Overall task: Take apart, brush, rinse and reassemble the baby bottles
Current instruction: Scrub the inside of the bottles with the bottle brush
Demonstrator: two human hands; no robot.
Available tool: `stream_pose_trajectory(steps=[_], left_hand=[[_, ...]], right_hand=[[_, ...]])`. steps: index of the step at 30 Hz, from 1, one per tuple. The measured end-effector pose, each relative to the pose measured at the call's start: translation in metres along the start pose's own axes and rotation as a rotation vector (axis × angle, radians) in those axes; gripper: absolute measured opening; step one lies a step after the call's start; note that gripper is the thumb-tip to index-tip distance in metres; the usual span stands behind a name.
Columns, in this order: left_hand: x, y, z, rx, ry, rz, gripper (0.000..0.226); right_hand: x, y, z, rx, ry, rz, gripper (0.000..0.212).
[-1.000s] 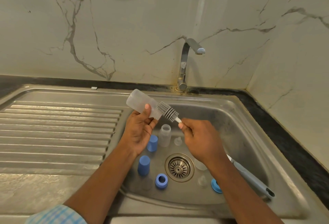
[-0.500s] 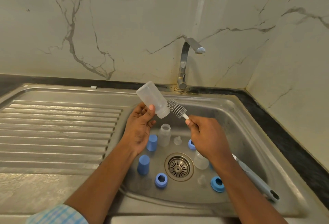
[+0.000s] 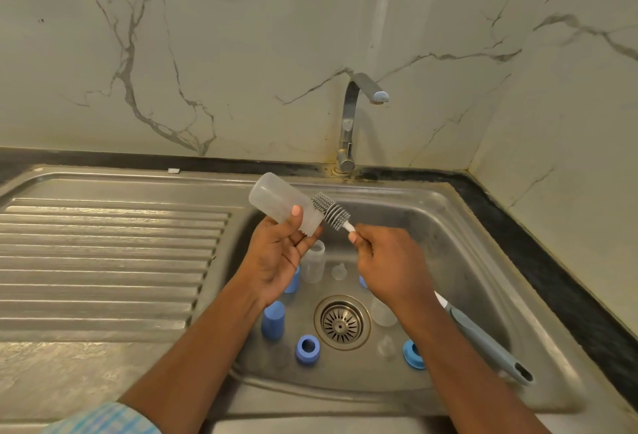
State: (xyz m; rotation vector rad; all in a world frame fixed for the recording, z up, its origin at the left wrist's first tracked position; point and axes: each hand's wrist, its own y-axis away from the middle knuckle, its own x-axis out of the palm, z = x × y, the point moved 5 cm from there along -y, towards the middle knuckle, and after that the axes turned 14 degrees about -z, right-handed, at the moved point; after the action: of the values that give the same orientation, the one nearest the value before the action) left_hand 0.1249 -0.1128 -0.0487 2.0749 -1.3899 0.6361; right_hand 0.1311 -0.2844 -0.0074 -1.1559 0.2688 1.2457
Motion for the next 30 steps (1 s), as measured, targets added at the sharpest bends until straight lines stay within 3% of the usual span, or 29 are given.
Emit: stream_pose_trajectory(steps=[1,5,8,10,12,14,17,20,24,30], left_hand=[[0.001,0.001,0.000,-0.004,0.009,0.008,0.080],[-0.003,-0.003,-0.007,0.010,0.088,-0.023,0.041],[-0.004,-0.005,-0.011,0.032,0.100,-0.002,0.031],[-0.002,-0.003,-0.008,0.017,0.090,0.036,0.047],[0.002,-0.001,-0.006,-0.004,0.085,0.072,0.087],[0.001,-0.002,-0.005,-0.011,0.105,0.081,0.101],[-0.002,-0.005,-0.011,-0.005,0.167,0.046,0.080],[-0.006,-0.009,-0.014,0.045,0.154,0.029,0.091],[-0.007,-0.007,-0.017,0.072,0.042,0.006,0.038],[-0.004,-0.001,-0.021,0.071,0.011,-0.048,0.042]], right_hand=[[0.000,0.000,-0.002,0.000,-0.007,0.004,0.033],[0.002,0.003,0.008,-0.074,-0.040,0.026,0.029],[0.004,0.005,0.016,-0.085,-0.041,0.010,0.031],[0.003,0.001,0.008,-0.020,-0.047,-0.010,0.035],[0.001,-0.001,0.000,0.014,-0.054,0.001,0.041],[-0.001,0.001,-0.002,0.006,-0.062,0.015,0.041],[-0.001,0.003,0.003,-0.028,-0.081,0.025,0.032],[0.002,0.004,0.007,-0.069,-0.070,0.038,0.029],[0.002,0.004,0.005,-0.082,-0.058,0.033,0.027],[0.001,0.011,0.020,-0.171,-0.034,0.045,0.026]])
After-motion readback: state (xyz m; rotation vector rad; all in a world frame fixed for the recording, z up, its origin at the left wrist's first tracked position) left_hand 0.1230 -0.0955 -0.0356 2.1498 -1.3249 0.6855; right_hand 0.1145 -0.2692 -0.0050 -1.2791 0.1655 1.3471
